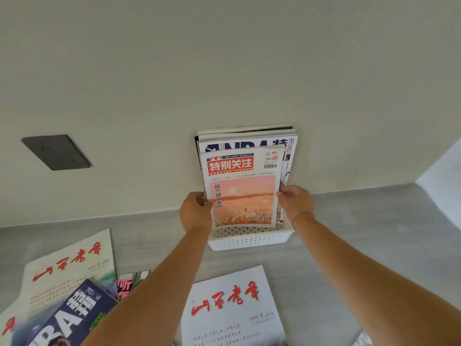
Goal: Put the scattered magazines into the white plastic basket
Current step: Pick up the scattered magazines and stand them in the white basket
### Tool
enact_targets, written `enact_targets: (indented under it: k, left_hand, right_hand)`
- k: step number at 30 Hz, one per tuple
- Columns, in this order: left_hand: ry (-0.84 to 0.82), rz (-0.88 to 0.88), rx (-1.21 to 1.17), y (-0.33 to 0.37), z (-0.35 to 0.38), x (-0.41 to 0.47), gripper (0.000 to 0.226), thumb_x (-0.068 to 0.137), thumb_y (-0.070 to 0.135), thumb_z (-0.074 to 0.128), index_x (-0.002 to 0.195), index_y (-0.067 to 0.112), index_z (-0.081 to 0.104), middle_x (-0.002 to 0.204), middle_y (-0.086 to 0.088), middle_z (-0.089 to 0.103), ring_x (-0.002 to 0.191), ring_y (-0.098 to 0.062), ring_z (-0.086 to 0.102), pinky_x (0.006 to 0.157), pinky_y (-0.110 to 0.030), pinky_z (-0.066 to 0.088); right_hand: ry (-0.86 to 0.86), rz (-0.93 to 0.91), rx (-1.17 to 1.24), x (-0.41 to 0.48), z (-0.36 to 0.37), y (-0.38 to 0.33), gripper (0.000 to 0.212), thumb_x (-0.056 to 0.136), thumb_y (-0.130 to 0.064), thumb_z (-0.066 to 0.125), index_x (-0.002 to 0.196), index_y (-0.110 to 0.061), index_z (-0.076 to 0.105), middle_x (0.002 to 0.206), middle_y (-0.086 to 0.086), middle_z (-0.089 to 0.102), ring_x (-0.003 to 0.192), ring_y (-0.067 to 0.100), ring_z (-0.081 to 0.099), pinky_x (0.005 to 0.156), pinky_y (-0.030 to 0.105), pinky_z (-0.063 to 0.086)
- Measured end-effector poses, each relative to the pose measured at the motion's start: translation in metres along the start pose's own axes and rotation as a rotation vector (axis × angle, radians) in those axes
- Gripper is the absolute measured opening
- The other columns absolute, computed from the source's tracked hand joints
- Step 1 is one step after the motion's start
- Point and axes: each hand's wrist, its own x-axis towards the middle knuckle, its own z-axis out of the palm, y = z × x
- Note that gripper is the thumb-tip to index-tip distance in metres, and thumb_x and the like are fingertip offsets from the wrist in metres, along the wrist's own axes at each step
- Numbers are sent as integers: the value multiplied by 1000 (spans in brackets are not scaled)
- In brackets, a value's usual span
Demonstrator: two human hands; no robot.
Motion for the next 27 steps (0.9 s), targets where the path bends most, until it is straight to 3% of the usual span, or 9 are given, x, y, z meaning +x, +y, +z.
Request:
enact_targets:
  k: [4,7,11,16,20,27]
  left_hand:
    - [-28,-9,-4,2,0,5,12,83,15,65,94,14,69,87,0,69,74,-16,58,61,-23,43]
    - [-56,-12,-3,-1,-5,5,15,83,14,64,97,13,69,93,-2,71,75,-15,59,61,-21,42]
    - [-68,-27,-26,-8,-17,-2,17,83,16,63,98,16,68,100,0,70,80,-15,60,66,-24,45]
    - [-42,-74,-18,-41,-51,-20,25,82,19,66,106,15,66,104,-3,70,85,-13,57,78,-24,44]
    - [-14,-144,-11,-84,-93,-43,25,84,21,65,108,15,65,107,-4,69,84,-13,57,74,-23,43]
    - [113,-327,42,-168,-187,-90,26,84,23,66,107,13,66,108,-5,70,94,-22,62,77,-26,43]
  right_hand:
    - [-4,-30,-27,-3,0,0,22,85,-15,59,105,-14,68,103,5,72,89,21,66,86,36,53]
    - [-11,-64,-64,-8,0,0,21,87,-12,55,102,-12,69,101,8,72,92,27,66,76,30,49]
    - [48,-48,-59,-20,0,-4,22,86,-14,55,105,-11,65,110,9,68,100,26,62,84,34,49]
    - [142,-112,-21,-56,12,-10,19,80,-20,62,96,-12,56,94,6,59,83,20,55,71,28,42]
    - [3,-188,-9,-102,37,-8,16,81,-18,63,93,-10,57,86,6,57,80,19,54,68,25,39]
    - [-426,-166,-134,-191,109,2,18,84,-21,61,95,-8,55,93,10,61,86,24,57,68,26,43]
